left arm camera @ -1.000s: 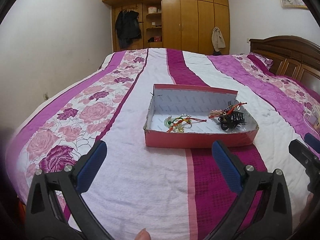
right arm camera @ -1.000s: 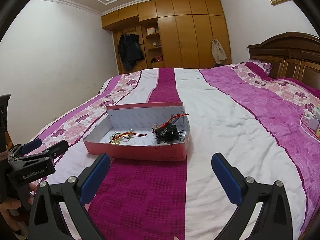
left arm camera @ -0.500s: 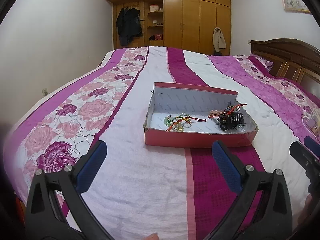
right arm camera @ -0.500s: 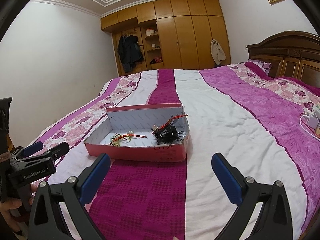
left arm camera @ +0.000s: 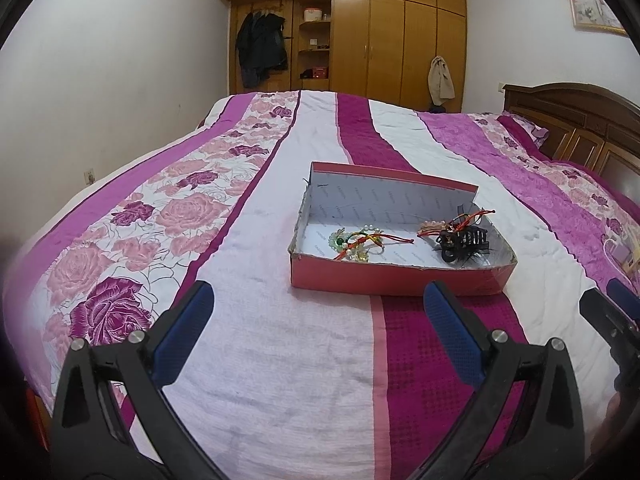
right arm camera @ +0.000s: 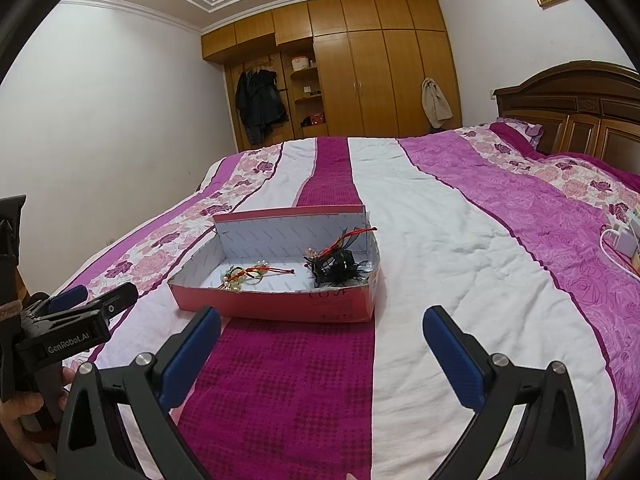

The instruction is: Organize jewelry

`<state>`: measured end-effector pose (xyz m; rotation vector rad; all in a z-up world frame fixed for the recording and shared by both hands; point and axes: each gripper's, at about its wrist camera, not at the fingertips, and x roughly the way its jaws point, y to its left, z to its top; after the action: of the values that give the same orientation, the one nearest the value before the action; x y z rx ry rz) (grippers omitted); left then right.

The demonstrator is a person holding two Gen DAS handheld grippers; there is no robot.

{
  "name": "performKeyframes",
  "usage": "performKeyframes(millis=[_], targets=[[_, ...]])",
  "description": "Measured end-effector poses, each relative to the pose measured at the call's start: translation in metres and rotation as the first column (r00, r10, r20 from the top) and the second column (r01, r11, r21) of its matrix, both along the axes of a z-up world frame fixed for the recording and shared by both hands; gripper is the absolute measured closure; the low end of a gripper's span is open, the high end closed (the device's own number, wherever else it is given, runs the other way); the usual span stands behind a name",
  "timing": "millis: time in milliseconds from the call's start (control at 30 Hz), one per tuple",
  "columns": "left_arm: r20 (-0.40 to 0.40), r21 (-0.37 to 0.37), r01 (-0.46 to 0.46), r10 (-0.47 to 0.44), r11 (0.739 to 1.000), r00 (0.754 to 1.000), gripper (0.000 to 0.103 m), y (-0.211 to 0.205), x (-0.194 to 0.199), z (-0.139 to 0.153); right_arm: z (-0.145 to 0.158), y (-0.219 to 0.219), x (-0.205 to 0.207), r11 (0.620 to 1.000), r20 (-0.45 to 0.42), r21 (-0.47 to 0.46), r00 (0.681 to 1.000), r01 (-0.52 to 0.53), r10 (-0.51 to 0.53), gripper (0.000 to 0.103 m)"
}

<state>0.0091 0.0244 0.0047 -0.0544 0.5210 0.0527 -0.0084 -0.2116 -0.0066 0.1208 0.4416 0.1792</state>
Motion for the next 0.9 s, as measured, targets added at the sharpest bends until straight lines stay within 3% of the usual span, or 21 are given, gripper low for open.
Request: performKeyframes(millis=[900], targets=[[-0.001, -0.003, 0.007, -0.007, 1.0, 1.0, 0.005, -0.0019, 0.0008, 0.0005, 0.0003, 0.0006, -0.0002, 1.0, -0.001, 0.002, 1.0, -0.001, 0.001, 0.0]])
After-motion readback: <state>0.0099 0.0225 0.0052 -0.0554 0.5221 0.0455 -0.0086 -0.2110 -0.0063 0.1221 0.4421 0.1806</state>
